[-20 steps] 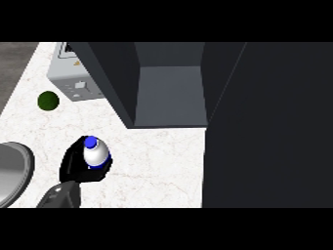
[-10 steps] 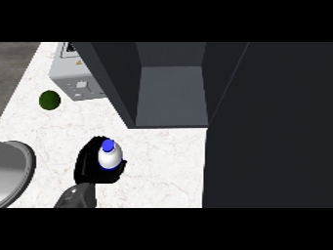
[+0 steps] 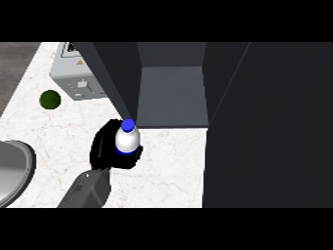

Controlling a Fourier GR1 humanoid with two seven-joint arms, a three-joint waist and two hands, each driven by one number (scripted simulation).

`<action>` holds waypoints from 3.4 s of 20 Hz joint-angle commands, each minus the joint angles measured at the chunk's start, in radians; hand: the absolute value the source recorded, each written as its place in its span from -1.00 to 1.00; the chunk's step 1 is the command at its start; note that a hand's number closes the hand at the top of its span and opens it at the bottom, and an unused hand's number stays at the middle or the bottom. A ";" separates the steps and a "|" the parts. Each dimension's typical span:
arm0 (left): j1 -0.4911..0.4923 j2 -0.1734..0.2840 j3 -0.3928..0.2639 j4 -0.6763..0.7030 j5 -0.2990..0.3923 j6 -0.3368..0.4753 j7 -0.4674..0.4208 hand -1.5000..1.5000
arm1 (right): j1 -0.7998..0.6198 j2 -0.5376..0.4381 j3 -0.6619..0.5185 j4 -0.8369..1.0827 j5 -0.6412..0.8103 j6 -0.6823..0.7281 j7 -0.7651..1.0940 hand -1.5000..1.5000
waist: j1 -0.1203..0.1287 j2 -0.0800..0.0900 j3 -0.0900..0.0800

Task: Pick up the bottled water, place it into the cabinet and close the cabinet

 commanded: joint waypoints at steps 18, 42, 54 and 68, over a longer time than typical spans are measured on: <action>-0.279 0.000 -0.348 -0.222 0.027 0.671 0.333 1.00 | -0.051 0.006 -0.017 -0.007 -0.034 0.017 0.002 -1.00 | -0.057 0.009 0.000; -0.387 0.112 -0.327 -0.050 -0.028 0.936 0.440 1.00 | -0.099 -0.013 -0.091 0.007 -0.094 0.069 -0.009 -1.00 | -0.107 0.031 -0.001; -0.482 0.154 -0.397 0.040 -0.091 1.028 0.473 -1.00 | -0.077 -0.040 -0.093 -0.014 -0.101 0.110 -0.002 -1.00 | -0.128 0.033 -0.002; -0.584 0.099 -0.285 -0.030 0.054 0.722 0.298 -1.00 | -0.069 -0.028 -0.070 -0.012 -0.099 0.118 0.000 -1.00 | -0.083 0.029 -0.004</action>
